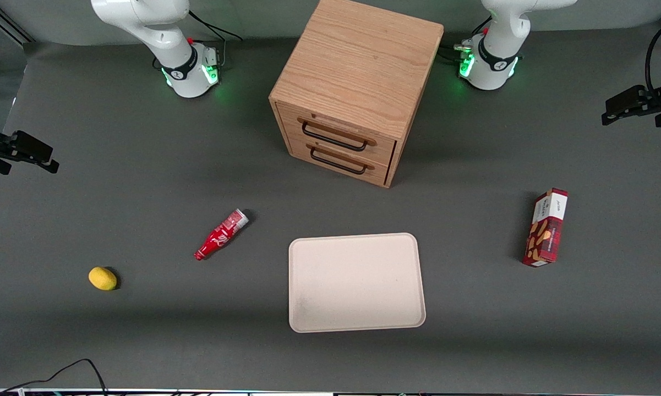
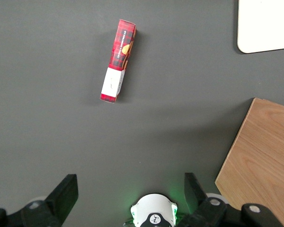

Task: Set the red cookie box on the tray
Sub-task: 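Move the left gripper down over the red plaid cookie box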

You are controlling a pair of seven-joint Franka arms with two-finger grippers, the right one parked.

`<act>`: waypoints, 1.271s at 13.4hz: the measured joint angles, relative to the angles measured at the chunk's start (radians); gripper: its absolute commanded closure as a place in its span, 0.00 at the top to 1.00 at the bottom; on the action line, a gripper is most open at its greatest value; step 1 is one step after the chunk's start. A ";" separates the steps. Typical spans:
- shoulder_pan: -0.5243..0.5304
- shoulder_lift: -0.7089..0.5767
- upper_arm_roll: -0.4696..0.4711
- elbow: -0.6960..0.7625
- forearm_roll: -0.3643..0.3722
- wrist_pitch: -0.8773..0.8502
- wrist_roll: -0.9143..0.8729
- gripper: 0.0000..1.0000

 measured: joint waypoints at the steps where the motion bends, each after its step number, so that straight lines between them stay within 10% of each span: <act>1: 0.000 0.000 0.000 0.000 0.000 -0.001 0.000 1.00; 17: 0.019 0.285 0.170 -0.106 -0.024 0.364 0.446 1.00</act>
